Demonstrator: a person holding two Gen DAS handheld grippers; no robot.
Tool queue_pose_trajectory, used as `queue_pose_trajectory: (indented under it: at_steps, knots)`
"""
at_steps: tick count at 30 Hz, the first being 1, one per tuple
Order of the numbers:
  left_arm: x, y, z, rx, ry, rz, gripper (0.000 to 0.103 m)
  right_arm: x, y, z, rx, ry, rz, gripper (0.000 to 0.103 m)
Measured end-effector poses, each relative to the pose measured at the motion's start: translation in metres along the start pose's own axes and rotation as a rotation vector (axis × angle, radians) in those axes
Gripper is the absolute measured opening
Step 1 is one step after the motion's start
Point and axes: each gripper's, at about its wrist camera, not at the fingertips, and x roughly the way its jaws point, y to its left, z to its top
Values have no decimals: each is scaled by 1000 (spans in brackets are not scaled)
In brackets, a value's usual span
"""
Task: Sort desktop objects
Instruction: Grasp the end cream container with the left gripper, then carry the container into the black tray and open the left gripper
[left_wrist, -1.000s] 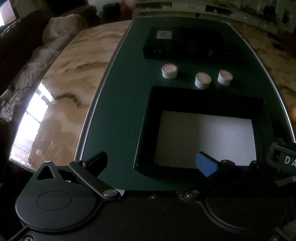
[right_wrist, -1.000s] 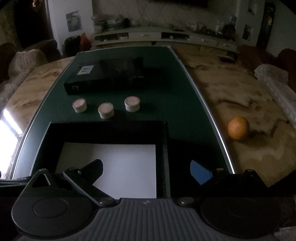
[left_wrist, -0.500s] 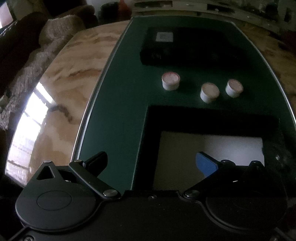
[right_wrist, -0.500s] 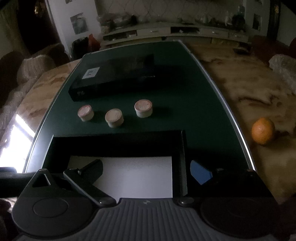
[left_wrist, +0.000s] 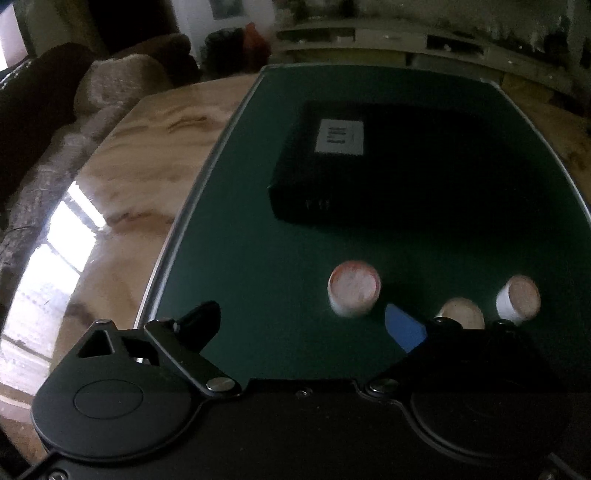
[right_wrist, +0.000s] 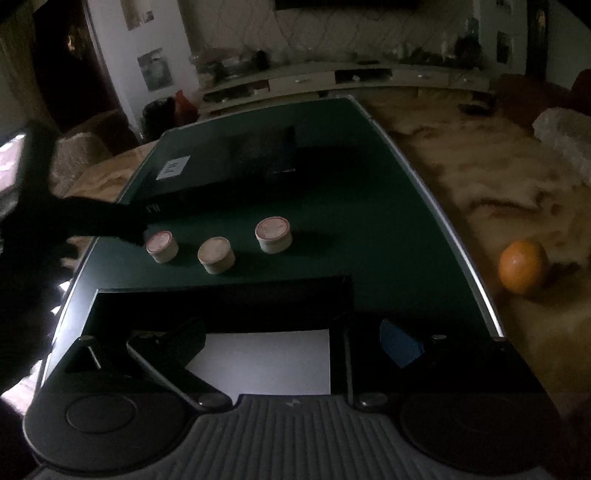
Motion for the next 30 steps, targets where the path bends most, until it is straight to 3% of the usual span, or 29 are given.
queue_pose_trajectory:
  at_steps: [10,16,20,30]
  knots:
    - [45,-9,16,1,59,-31,85,3,-10,-2,32,9,29,103]
    - [53,-5,20,-28,73,-83,79,3,-14,-6,53,8,38,103]
    - [52,-8,21,-21,73,-100,69,4,-15,-8,67,13,43,103]
    - [51,-16,18,-7,112,-106,72,5,-14,-12,67,13,36,103]
